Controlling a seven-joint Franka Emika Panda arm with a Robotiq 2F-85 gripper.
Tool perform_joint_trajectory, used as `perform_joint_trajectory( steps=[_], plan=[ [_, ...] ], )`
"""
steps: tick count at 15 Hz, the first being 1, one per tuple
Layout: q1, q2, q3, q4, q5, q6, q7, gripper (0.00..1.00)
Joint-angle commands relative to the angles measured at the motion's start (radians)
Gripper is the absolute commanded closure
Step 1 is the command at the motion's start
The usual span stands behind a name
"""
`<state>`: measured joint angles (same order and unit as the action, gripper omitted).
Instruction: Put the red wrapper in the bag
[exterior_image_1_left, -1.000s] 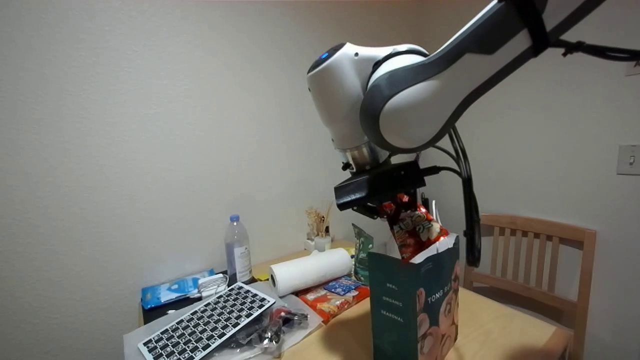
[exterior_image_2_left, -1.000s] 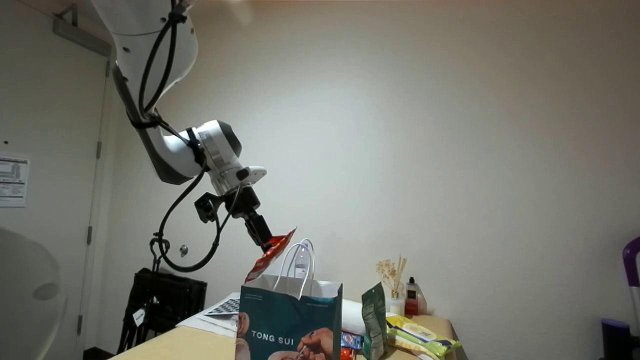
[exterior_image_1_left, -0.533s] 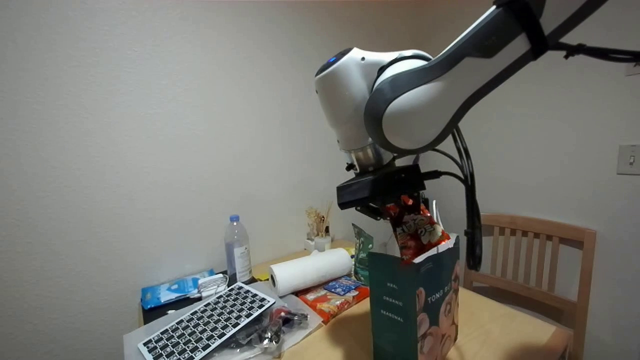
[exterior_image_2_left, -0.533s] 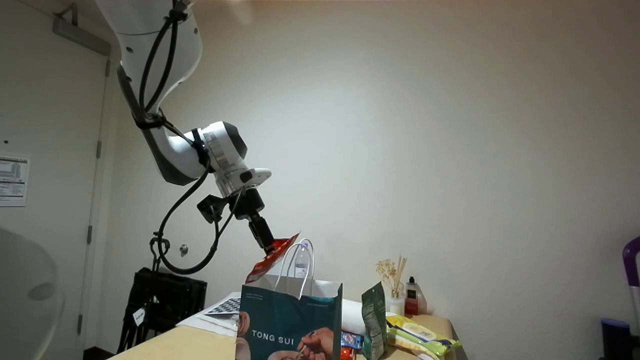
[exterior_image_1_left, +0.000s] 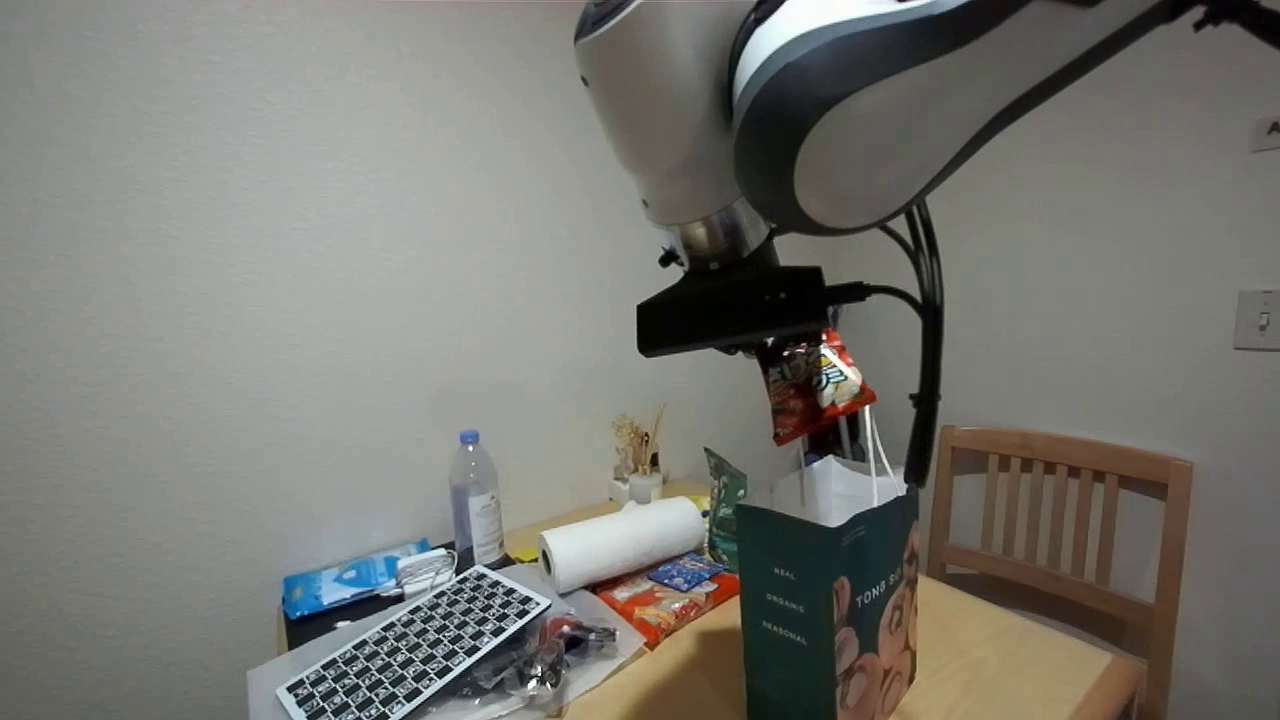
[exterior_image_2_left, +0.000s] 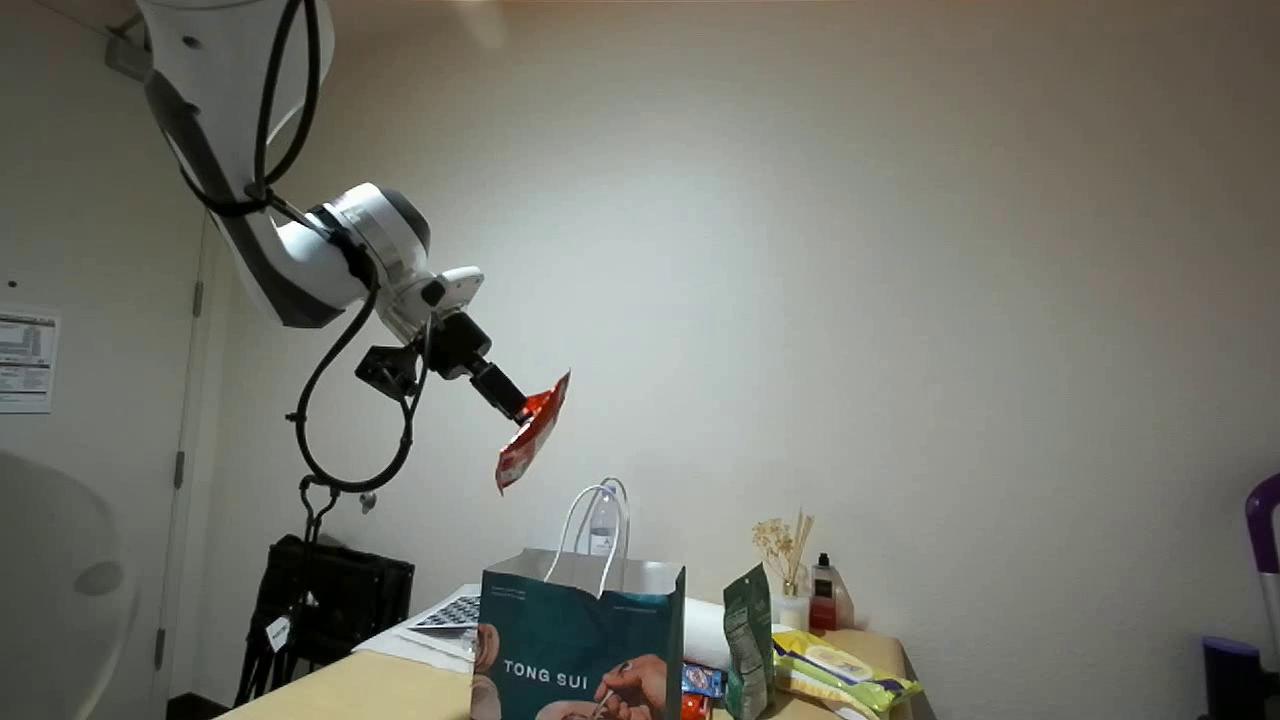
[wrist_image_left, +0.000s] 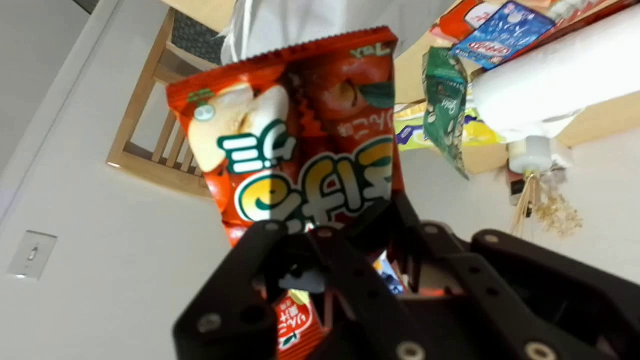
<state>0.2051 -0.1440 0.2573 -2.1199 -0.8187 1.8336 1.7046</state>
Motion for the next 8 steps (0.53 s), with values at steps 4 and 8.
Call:
perform_joint_trajectory(
  steps=[4, 8],
  plan=[
    [-0.002, -0.08, 0.019, -0.055, -0.025, -0.163, 0.149, 0.99],
    [-0.022, -0.022, -0.014, -0.059, -0.038, -0.105, 0.205, 0.99]
  ],
)
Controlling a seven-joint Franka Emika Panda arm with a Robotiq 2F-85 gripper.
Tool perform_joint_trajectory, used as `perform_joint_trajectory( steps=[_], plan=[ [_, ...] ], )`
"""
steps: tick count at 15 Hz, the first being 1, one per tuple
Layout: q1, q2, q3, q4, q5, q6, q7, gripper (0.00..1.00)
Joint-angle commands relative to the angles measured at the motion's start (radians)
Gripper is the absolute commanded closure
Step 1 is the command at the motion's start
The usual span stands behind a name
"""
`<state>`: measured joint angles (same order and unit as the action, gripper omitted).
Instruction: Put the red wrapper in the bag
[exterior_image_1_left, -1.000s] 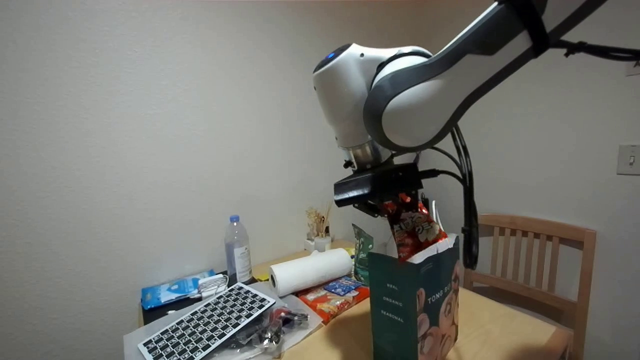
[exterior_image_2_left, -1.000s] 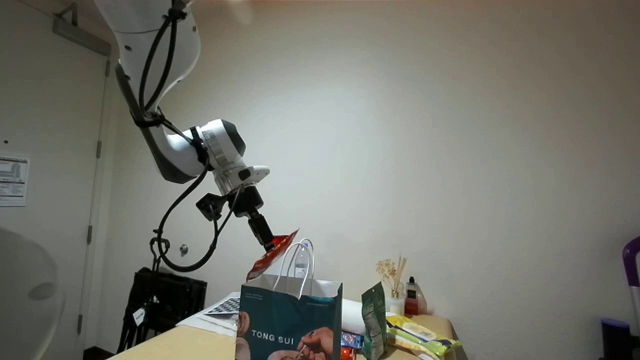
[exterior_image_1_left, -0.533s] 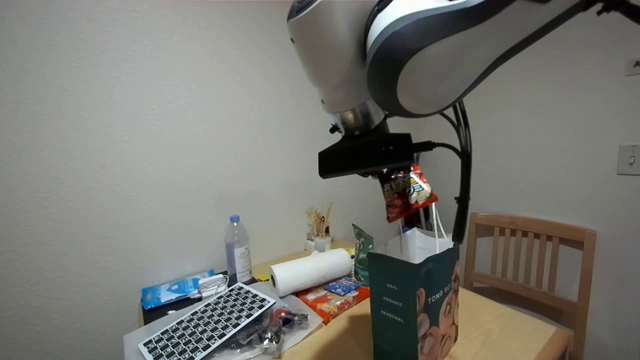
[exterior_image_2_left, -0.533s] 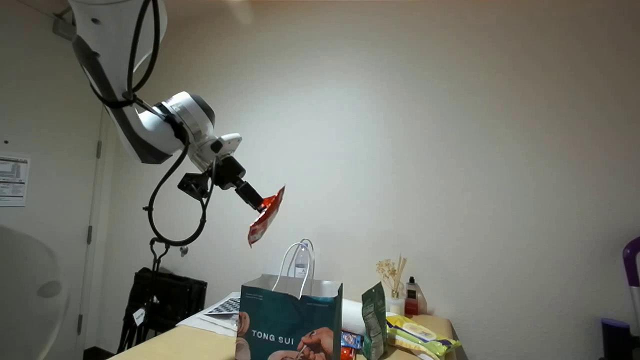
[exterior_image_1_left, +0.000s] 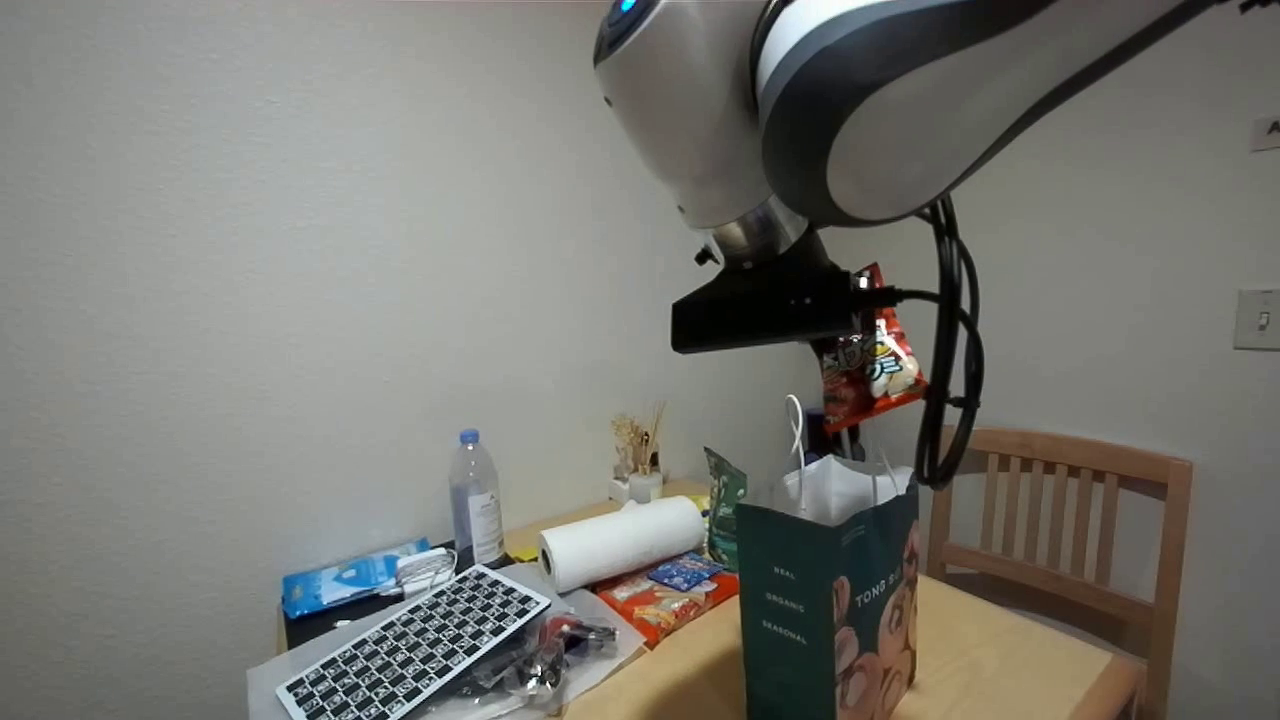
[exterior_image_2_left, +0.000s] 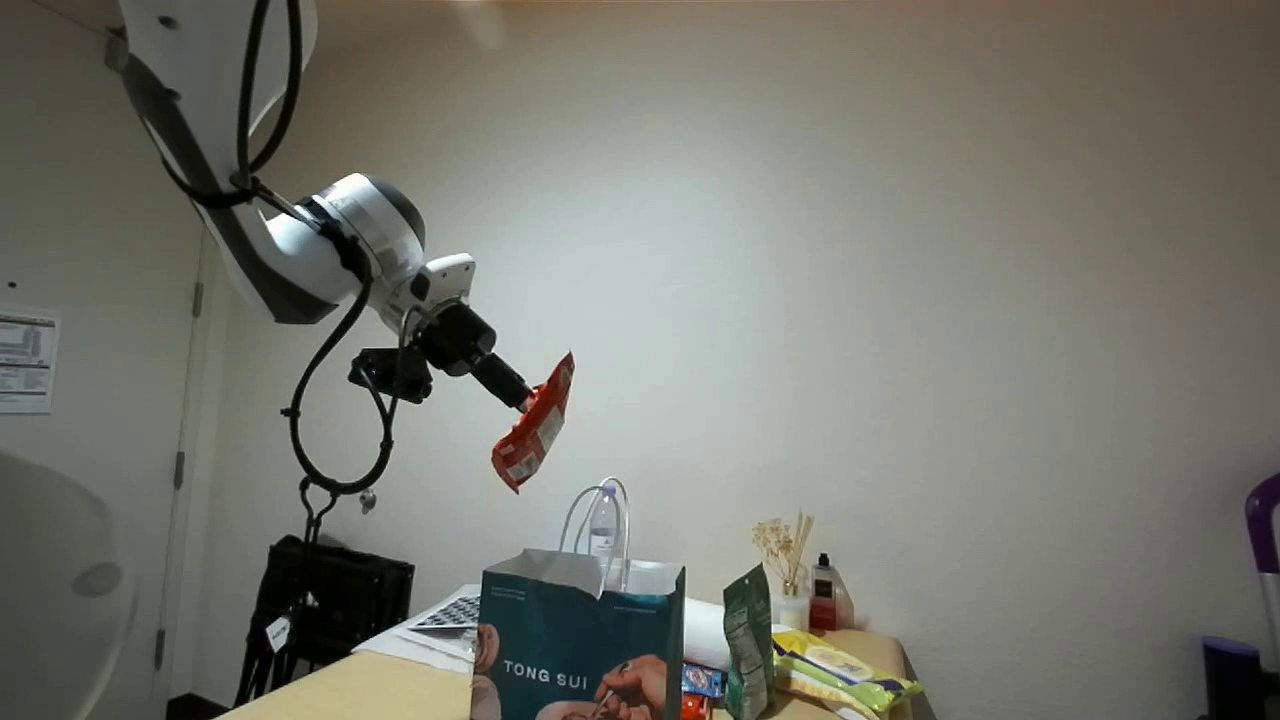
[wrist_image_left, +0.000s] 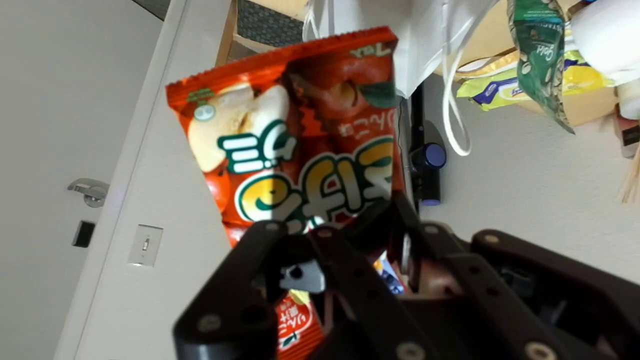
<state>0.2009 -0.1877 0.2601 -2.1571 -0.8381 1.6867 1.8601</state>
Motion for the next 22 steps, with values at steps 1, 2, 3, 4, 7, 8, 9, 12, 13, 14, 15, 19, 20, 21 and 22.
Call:
perform_joint_trajectory(
  steps=[1, 2, 3, 4, 7, 8, 9, 12, 13, 14, 15, 19, 20, 21, 22],
  plan=[
    [-0.023, 0.05, -0.03, -0.014, -0.013, 0.069, 0.046, 0.99],
    [-0.026, 0.072, -0.04, -0.008, -0.014, 0.091, 0.041, 0.99],
    [-0.028, 0.099, -0.051, 0.003, -0.009, 0.13, 0.03, 0.99],
    [-0.031, 0.118, -0.059, 0.01, -0.006, 0.16, 0.024, 0.99],
    [-0.031, 0.187, -0.075, 0.055, -0.011, 0.248, -0.005, 0.99],
    [-0.03, 0.204, -0.078, 0.066, -0.009, 0.269, -0.011, 0.99],
    [-0.028, 0.224, -0.079, 0.085, -0.007, 0.281, -0.023, 0.99],
    [-0.027, 0.258, -0.086, 0.117, 0.01, 0.316, -0.041, 0.99],
    [-0.028, 0.26, -0.088, 0.117, 0.029, 0.324, -0.05, 0.99],
    [-0.027, 0.265, -0.089, 0.119, 0.038, 0.319, -0.056, 0.99],
    [-0.027, 0.254, -0.09, 0.101, 0.05, 0.309, -0.06, 0.99],
    [-0.034, 0.227, -0.103, 0.038, 0.113, 0.313, -0.041, 0.99],
    [-0.034, 0.225, -0.106, 0.031, 0.134, 0.318, -0.045, 0.99],
    [-0.027, 0.224, -0.102, 0.043, 0.155, 0.31, -0.065, 0.99],
    [-0.021, 0.264, -0.106, 0.071, 0.109, 0.294, -0.017, 0.96]
  ],
)
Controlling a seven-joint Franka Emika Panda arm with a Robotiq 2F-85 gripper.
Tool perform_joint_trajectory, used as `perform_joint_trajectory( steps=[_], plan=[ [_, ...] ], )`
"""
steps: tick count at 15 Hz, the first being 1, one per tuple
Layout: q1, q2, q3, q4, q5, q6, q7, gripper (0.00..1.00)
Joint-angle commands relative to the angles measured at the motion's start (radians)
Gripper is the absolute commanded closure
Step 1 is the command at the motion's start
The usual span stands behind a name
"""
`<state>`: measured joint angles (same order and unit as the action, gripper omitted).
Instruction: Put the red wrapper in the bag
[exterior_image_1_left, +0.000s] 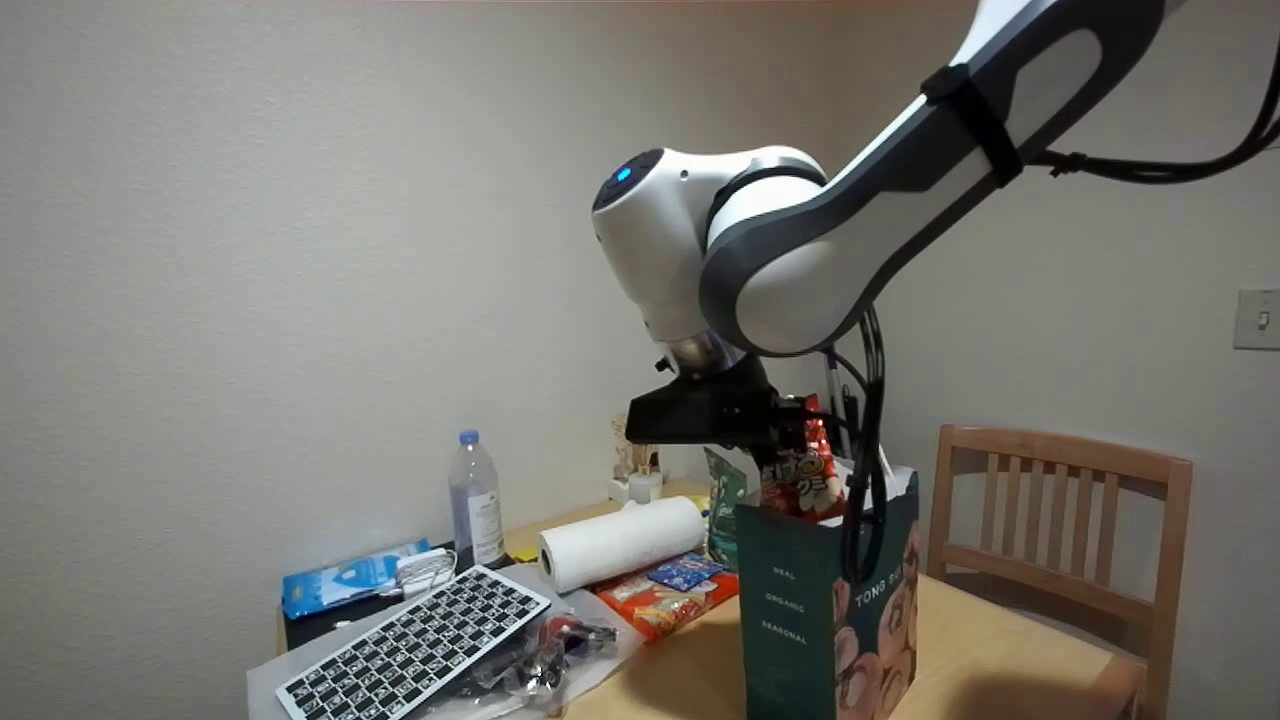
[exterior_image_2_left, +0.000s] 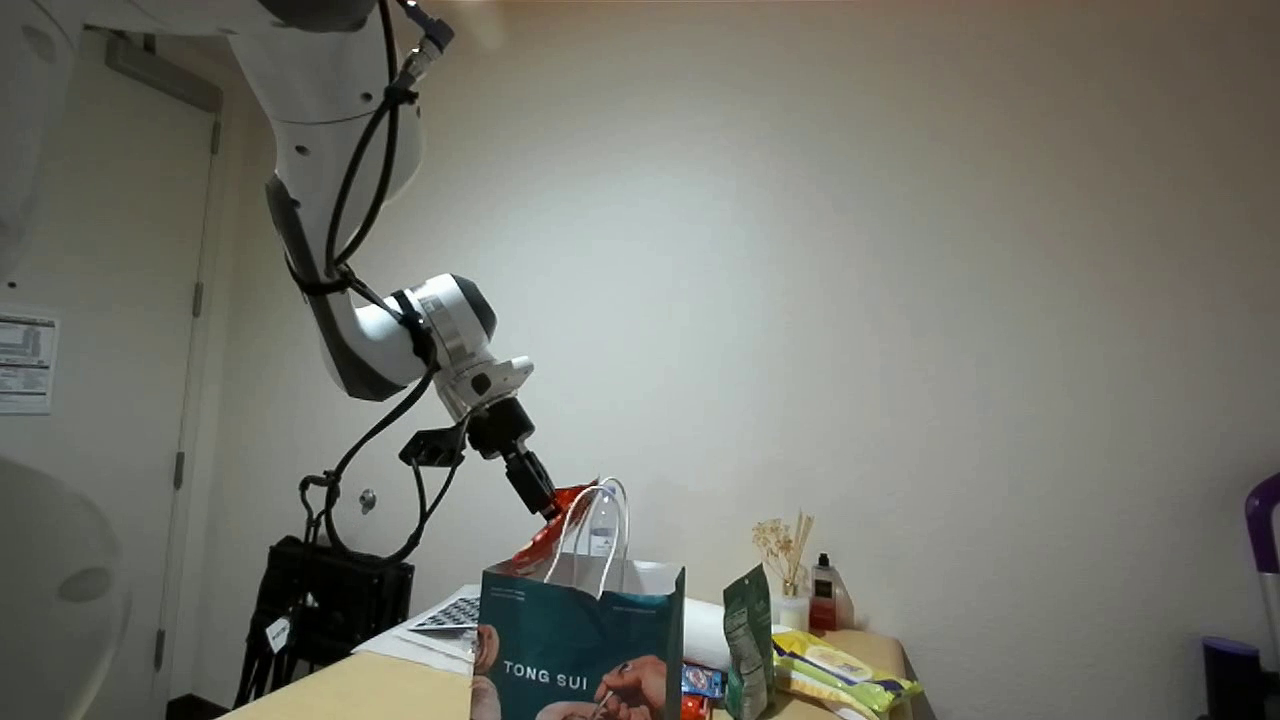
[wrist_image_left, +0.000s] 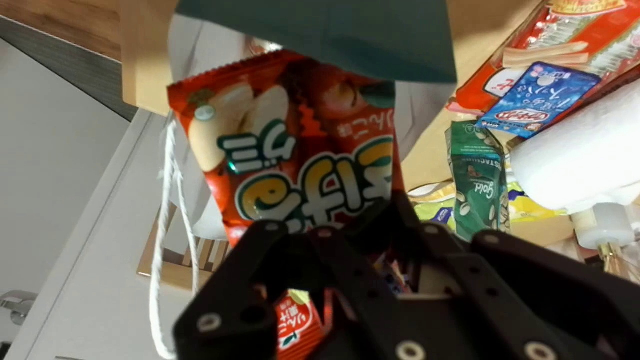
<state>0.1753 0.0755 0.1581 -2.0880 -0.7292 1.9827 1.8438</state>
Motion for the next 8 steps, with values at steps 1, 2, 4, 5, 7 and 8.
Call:
perform_joint_trajectory(
  steps=[1, 2, 4, 5, 7, 8],
  plan=[
    [0.005, 0.0, -0.003, 0.002, 0.013, -0.002, -0.005, 0.96],
    [0.006, -0.002, -0.002, 0.002, 0.018, -0.002, -0.008, 0.96],
    [0.006, -0.005, -0.001, 0.002, 0.019, -0.002, -0.008, 0.99],
    [0.0, 0.019, -0.006, 0.008, 0.029, 0.014, 0.007, 0.99],
    [-0.009, 0.078, -0.022, 0.014, 0.03, 0.015, 0.026, 0.99],
    [-0.013, 0.1, -0.031, 0.014, 0.029, 0.019, 0.029, 0.99]
  ],
)
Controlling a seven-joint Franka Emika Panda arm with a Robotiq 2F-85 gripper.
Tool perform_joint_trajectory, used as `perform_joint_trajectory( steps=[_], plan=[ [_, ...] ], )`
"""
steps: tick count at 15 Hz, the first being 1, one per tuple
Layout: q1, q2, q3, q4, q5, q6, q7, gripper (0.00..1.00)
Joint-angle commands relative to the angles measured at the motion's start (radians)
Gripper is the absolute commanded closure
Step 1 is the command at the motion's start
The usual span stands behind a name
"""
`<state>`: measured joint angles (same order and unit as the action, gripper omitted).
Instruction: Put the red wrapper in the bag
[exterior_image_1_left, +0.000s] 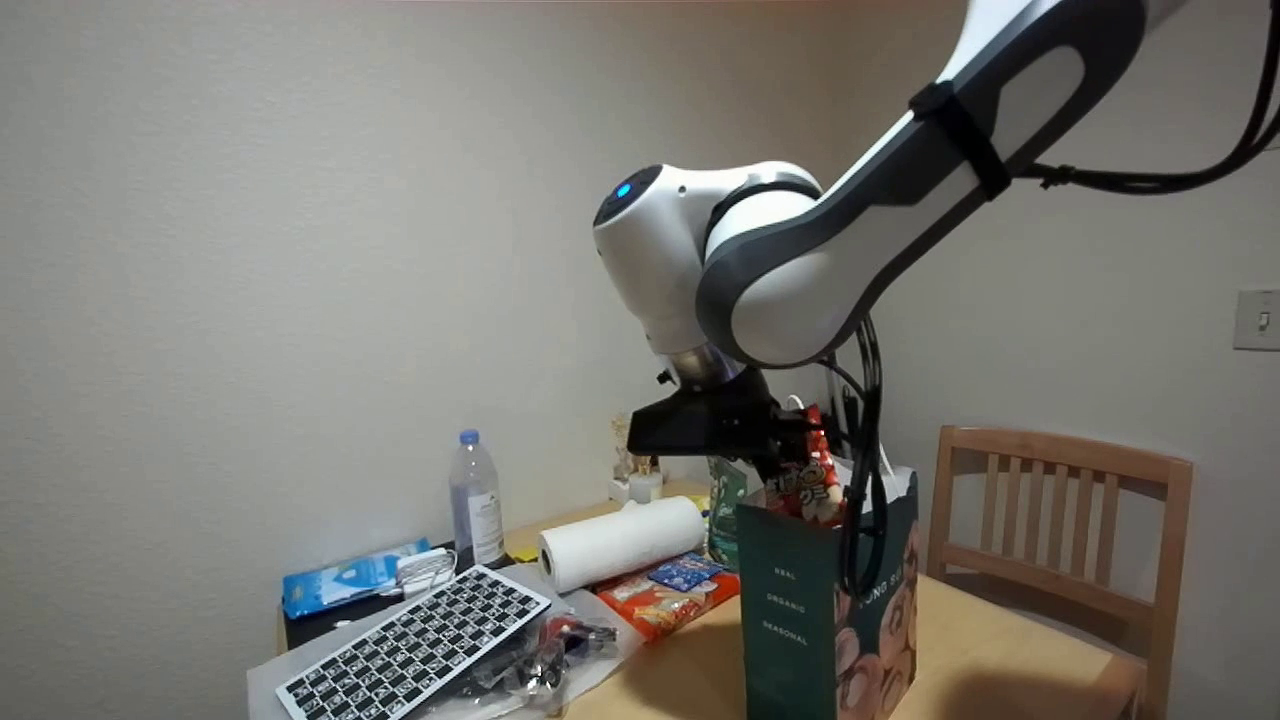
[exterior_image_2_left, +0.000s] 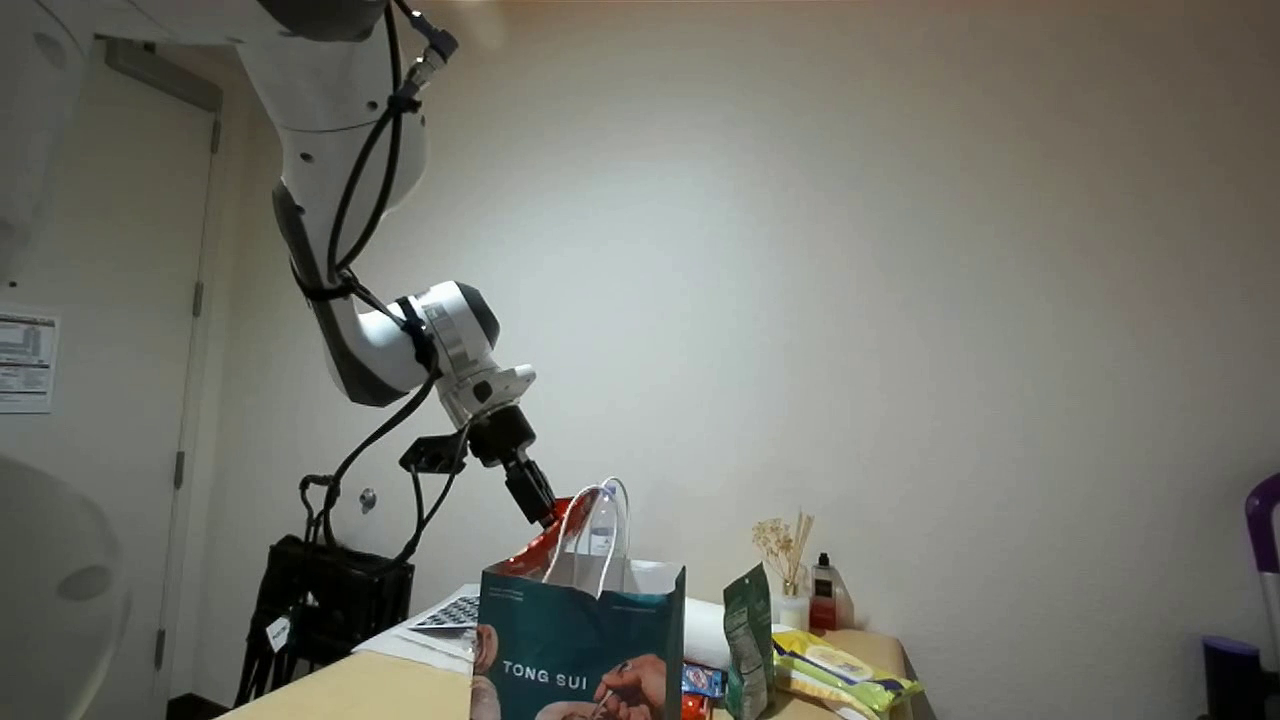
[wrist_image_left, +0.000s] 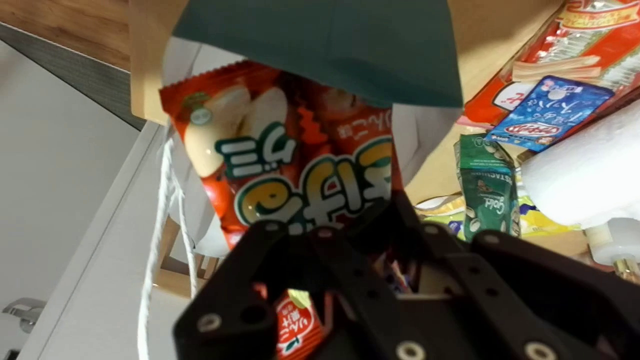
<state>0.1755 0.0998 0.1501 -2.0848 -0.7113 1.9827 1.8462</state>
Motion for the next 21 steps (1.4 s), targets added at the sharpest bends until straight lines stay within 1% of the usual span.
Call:
perform_joint_trajectory(
  steps=[1, 4, 7, 10, 12, 16, 21],
  plan=[
    [-0.017, 0.103, -0.034, 0.008, 0.016, 0.03, 0.016, 0.99],
    [-0.022, 0.174, -0.067, 0.023, 0.038, 0.052, -0.008, 0.99],
    [-0.014, 0.209, -0.086, 0.052, 0.046, 0.042, -0.007, 0.99],
    [-0.004, 0.204, -0.089, 0.07, 0.047, 0.03, -0.003, 0.99],
    [0.007, 0.18, -0.087, 0.072, 0.04, 0.012, 0.004, 0.99],
    [0.064, 0.106, -0.069, 0.094, -0.001, -0.12, 0.054, 0.99],
    [0.136, 0.002, 0.007, 0.116, -0.02, -0.288, 0.123, 0.99]
  ],
)
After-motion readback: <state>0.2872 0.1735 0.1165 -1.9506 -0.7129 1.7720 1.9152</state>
